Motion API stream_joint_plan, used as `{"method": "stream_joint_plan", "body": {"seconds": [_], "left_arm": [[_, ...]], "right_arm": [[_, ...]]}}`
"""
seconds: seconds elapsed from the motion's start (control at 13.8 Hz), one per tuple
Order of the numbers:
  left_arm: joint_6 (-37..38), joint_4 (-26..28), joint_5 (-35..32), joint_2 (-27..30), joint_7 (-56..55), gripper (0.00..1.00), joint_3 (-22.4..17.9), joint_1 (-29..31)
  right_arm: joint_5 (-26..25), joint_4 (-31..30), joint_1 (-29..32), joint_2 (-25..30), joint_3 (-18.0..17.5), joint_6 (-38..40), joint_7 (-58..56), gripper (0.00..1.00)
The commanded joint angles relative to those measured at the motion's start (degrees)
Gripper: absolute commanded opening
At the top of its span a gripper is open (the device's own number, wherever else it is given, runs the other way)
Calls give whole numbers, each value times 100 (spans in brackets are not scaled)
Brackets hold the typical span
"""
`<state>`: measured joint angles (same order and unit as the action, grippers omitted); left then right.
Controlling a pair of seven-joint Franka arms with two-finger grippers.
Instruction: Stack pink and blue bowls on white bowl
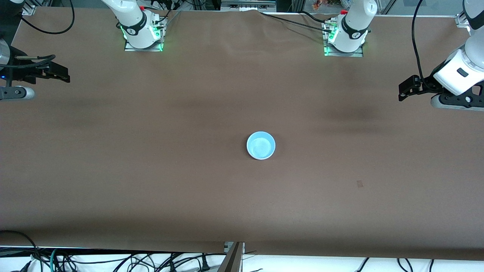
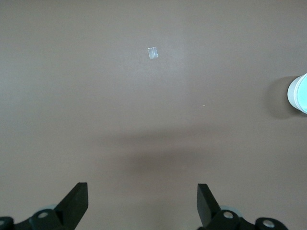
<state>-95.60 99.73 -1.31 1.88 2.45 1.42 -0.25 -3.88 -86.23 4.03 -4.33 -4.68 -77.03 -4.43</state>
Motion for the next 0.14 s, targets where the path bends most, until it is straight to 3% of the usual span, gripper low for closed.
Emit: {"method": "stream_joint_plan", "body": {"seconds": [0.0, 0.07], "left_arm": [[120, -164, 52, -65, 27, 100, -1, 7], [120, -164, 52, -65, 27, 100, -1, 7]], "right_arm": [[124, -104, 54, 64, -24, -67, -76, 100], [116, -104, 45, 64, -24, -58, -76, 100]]}}
